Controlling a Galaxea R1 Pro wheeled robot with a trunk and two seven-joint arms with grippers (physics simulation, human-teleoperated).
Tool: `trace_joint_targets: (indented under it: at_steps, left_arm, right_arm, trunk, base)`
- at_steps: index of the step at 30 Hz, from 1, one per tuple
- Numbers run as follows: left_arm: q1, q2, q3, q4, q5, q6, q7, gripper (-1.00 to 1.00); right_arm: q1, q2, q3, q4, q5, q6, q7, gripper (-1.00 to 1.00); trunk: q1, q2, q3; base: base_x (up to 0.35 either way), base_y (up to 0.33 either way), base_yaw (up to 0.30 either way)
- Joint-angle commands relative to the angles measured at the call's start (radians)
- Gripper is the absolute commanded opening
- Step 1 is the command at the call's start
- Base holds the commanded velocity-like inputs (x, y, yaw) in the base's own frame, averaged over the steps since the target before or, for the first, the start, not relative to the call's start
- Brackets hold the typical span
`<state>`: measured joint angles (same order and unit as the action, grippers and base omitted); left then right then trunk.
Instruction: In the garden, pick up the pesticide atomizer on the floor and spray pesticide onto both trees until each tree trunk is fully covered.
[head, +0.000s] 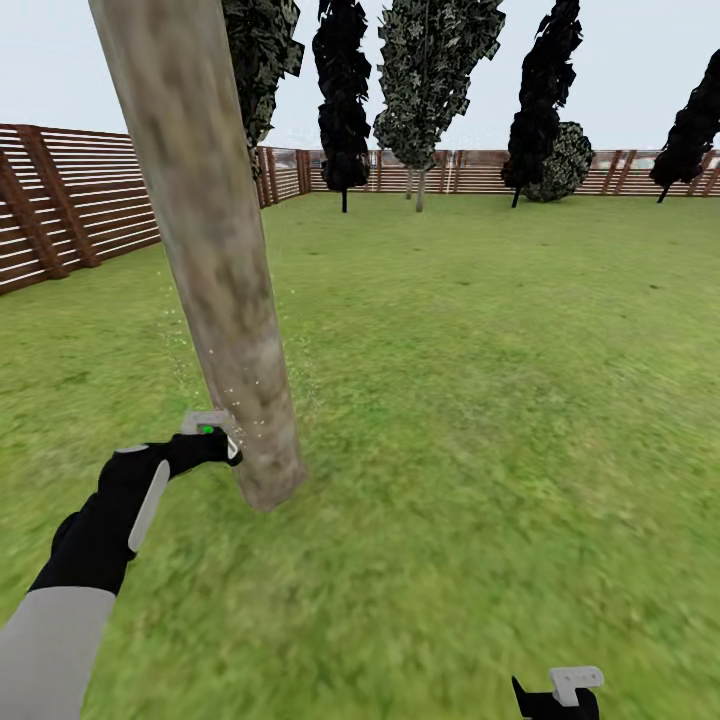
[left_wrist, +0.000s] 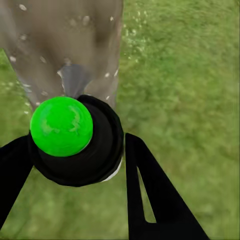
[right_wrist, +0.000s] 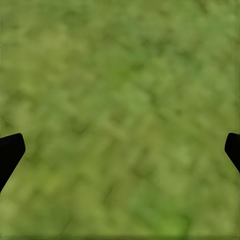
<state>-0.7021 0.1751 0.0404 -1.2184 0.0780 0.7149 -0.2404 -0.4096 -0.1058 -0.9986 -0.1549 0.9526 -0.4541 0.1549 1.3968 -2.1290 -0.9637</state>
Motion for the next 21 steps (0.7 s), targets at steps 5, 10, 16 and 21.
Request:
trace_joint_targets:
  at_steps: [5,10,16,21]
  left_arm:
    - [-0.038,0.055,0.035,-0.009,0.002,0.033,-0.04,-1.0]
    - [-0.051,0.063,0.028,-0.033,0.006,0.057,-0.045,-1.0]
    - [-0.054,0.055,0.024,-0.114,0.006,0.182,-0.124,-1.0]
    - [-0.112,0.072,0.026,-0.11,0.003,0.256,-0.137,-1.0]
  right_arm:
    - [0.0,0.0,0.0,0.0,0.0,0.0,0.0,1.0]
    - [0.0,0.0,0.0,0.0,0.0,0.0,0.0,1.0]
    - [0.0,0.0,0.0,0.0,0.0,0.0,0.0,1.0]
    - [0.0,0.0,0.0,0.0,0.0,0.0,0.001,1.0]
  trunk:
    - [0.0,0.0,0.0]
    - [0.0,0.0,0.0]
    - [0.0,0.0,0.0]
    - [0.0,0.0,0.0]
  base:
    - [0.0,0.0,0.0]
    - [0.0,0.0,0.0]
    - [0.0,0.0,0.0]
    - [0.0,0.0,0.0]
